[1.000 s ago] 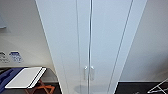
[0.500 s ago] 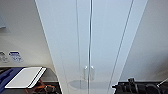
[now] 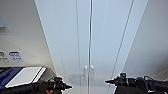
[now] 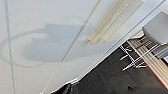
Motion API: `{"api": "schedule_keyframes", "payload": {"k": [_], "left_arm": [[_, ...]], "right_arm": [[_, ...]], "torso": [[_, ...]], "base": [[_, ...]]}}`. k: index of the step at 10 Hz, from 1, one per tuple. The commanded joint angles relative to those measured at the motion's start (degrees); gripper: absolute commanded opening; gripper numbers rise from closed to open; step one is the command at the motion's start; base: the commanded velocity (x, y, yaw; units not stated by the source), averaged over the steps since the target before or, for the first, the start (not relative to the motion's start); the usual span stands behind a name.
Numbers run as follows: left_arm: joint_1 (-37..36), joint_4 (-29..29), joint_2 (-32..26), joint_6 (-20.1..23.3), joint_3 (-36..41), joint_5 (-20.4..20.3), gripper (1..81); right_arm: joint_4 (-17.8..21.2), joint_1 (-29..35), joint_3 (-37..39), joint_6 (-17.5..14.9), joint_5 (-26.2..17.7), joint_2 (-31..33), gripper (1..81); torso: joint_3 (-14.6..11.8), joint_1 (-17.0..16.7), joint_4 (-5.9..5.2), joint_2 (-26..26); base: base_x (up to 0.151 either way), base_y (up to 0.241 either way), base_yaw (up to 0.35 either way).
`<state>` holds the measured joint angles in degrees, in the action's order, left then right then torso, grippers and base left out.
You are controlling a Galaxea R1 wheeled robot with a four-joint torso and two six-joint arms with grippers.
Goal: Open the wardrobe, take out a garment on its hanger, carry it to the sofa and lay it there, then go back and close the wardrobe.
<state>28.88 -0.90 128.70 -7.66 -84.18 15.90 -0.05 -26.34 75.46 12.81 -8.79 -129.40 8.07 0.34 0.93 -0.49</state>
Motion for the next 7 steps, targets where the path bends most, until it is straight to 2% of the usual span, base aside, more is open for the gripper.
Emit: {"api": "schedule_keyframes", "payload": {"k": [1, 4, 7], "left_arm": [[-8.79, -0.77, 2.0, -0.87, -2.31, 2.65, 81.1], [-8.79, -0.77, 5.96, -0.87, -6.08, 2.47, 81.1], [-8.97, -0.77, 9.3, -0.87, -9.07, 2.47, 81.1]], "right_arm": [[0.49, 9.06, 3.09, 0.63, -1.4, -2.81, 81.1], [0.22, 10.47, 6.26, 2.48, -1.4, -7.38, 81.1], [0.31, 11.96, 10.22, 2.57, -1.23, -11.17, 81.1]], "torso": [[0.0, 0.0, 0.0, 0.0], [0.05, 0.04, 0.0, 0.02], [0.06, 0.09, 0.0, 0.04]], "base": [[0.0, 0.0, 0.0], [0.0, 0.0, 0.0], [0.0, 0.0, 0.0]]}}
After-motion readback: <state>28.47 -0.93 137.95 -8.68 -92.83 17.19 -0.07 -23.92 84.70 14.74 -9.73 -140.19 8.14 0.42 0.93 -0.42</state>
